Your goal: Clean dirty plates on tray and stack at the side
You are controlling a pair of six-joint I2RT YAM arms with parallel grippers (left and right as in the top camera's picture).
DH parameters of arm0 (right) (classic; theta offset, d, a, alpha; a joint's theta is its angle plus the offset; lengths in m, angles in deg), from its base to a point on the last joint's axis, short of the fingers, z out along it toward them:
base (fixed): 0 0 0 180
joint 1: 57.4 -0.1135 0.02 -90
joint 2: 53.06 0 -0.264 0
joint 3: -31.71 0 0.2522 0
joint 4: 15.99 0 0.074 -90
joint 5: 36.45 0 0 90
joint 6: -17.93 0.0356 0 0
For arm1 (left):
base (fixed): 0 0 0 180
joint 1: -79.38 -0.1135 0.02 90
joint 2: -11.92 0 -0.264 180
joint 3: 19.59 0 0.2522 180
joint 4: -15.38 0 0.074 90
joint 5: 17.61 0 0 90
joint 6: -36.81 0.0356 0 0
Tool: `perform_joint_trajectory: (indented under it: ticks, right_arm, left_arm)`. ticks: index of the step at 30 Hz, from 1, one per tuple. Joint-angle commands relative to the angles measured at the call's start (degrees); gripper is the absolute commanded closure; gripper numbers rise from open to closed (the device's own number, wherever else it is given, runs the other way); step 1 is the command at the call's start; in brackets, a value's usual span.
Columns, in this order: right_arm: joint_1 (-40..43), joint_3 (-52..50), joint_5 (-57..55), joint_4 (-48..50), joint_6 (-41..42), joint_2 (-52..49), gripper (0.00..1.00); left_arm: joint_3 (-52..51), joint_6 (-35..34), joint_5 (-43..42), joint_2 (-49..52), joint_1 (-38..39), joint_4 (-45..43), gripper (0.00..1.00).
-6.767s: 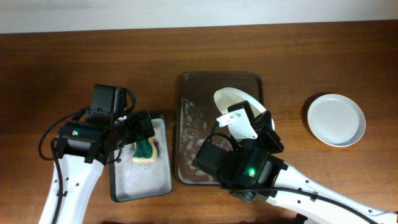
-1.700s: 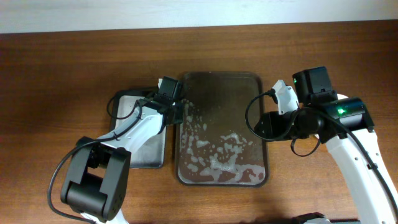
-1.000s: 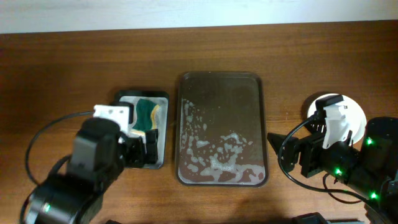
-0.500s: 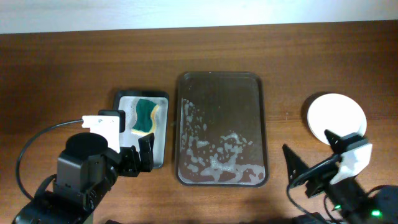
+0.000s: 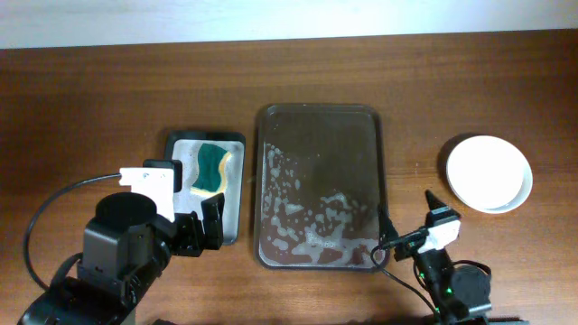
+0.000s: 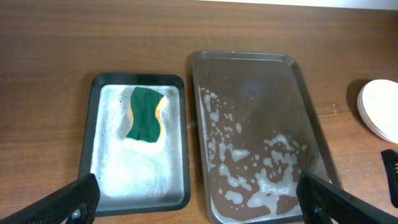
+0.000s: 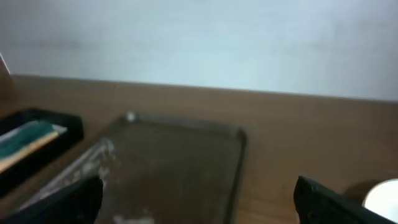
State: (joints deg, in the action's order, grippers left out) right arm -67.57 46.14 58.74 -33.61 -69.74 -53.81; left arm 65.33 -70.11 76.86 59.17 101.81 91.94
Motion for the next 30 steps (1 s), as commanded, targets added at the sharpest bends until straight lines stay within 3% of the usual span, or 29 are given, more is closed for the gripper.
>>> perform_joint_trajectory:
  ticks: [1,10,13,16,18,21,25,29,30]
  right_arm:
    - [-0.4,-0.3,-0.8,-0.2,-0.2,0.5,0.01]
    - [-0.3,-0.3,-0.8,-0.2,-0.2,0.5,0.01]
    - [-0.4,-0.3,-0.8,-0.2,-0.2,0.5,0.01]
    - [-0.4,-0.3,-0.8,-0.2,-0.2,0.5,0.01]
    - [-0.4,-0.3,-0.8,-0.2,-0.2,0.5,0.01]
    - [-0.4,-0.3,-0.8,-0.2,-0.2,0.5,0.01]
    - [-0.4,-0.3,-0.8,-0.2,-0.2,0.5,0.01]
    - [-0.4,-0.3,-0.8,-0.2,-0.2,0.5,0.01]
    - [-0.4,-0.3,-0.8,-0.2,-0.2,0.5,0.01]
  left_arm:
    - [0.3,0.3,-0.2,-0.1,0.0,-0.1,0.01]
    - [0.3,0.3,-0.2,-0.1,0.0,-0.1,0.01]
    - [-0.5,0.4,3.8,-3.0,-3.1,-1.0,0.01]
    - [-9.2,0.6,-3.5,-11.2,-13.4,-13.9,0.01]
    - [-22.8,2.1,-6.3,-20.9,-18.6,-25.9,0.01]
    - [-43.1,3.0,-6.3,-34.8,-19.6,-43.5,0.01]
    - [-60.5,3.1,-7.3,-47.2,-19.6,-56.1,0.0]
    - [-70.9,3.1,-7.4,-47.0,-19.6,-68.1,0.01]
    - [-70.7,3.1,-6.6,-47.0,-19.6,-65.5,0.01]
